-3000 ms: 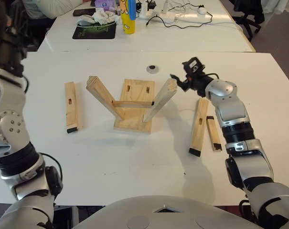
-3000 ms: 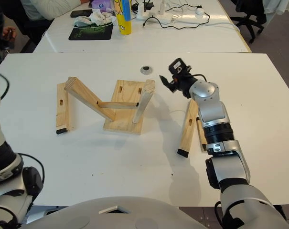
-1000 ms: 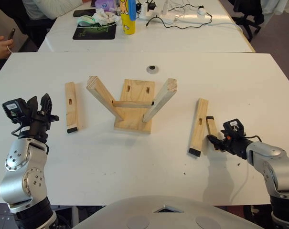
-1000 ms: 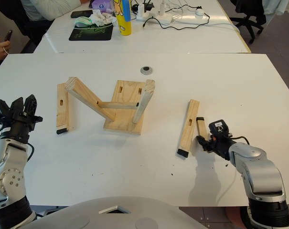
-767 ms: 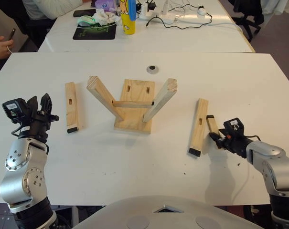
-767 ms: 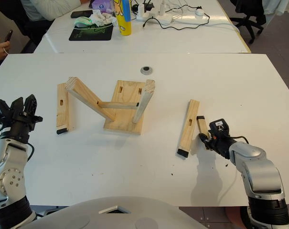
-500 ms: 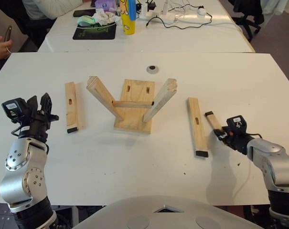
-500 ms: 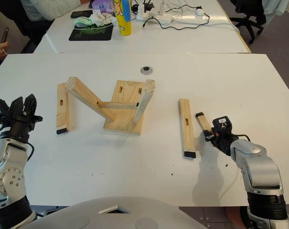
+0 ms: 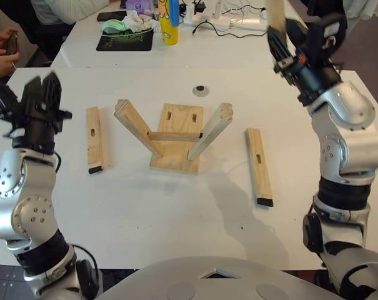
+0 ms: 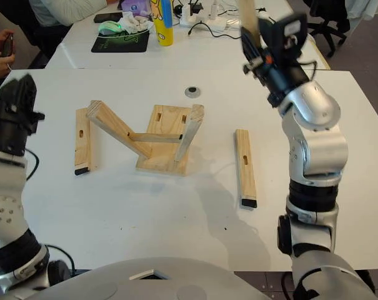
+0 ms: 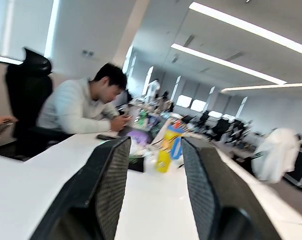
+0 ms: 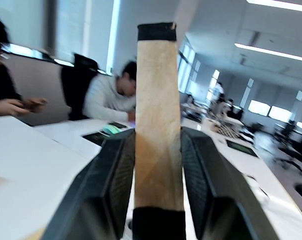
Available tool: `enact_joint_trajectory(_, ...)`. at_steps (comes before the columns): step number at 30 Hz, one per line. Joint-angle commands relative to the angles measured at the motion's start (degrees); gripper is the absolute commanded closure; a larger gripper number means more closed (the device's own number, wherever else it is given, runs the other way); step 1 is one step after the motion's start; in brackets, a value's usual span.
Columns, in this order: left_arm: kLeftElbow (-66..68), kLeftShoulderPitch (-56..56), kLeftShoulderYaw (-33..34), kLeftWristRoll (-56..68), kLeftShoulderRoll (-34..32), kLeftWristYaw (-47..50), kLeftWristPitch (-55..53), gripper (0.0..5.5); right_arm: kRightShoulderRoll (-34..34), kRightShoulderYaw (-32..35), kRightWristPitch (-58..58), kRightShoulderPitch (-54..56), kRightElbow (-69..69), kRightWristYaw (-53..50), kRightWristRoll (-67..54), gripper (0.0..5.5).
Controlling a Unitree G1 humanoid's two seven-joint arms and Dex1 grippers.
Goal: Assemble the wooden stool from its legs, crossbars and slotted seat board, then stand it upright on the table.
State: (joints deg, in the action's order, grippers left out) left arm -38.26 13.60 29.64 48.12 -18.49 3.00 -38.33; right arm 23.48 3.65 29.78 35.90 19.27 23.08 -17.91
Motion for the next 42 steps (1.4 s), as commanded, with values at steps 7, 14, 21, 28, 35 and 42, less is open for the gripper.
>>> enact_joint_trajectory(7, -1.63, 20.49, -12.52, 29.33, 0.25, 13.91, -4.07, 3.04, -0.83, -5.74, -3.18, 11.85, -4.73, 9.73, -1.73, 4.18)
enact_joint_trajectory(14, 2.4, 20.68, -17.69, 36.49, 3.31, 18.83, -0.37, 2.43, -2.96, -6.9, -5.16, 11.6, -4.42, 11.46, -2.8, 4.18)
enact_joint_trajectory(21, 4.26, 20.33, -19.74, 36.13, 3.21, 19.48, 1.89, 2.43, -3.77, -8.08, -6.06, 10.76, -3.05, 12.98, -3.49, 4.18)
enact_joint_trajectory(28, 5.01, 21.03, -20.1, 35.23, 3.69, 19.93, 4.77, 3.12, -3.67, -8.92, -5.46, 9.72, -1.76, 14.23, -3.91, 4.18)
enact_joint_trajectory(35, 4.9, 20.95, -19.61, 35.53, 3.41, 19.97, 7.05, 4.21, -3.52, -9.25, -5.16, 9.28, -1.81, 14.75, -3.76, 4.18)
enact_joint_trajectory(42, 4.59, 20.67, -19.43, 35.84, 2.9, 20.36, 7.83, 5.02, -2.98, -9.87, -4.6, 8.95, -2.54, 15.2, -2.94, 4.18)
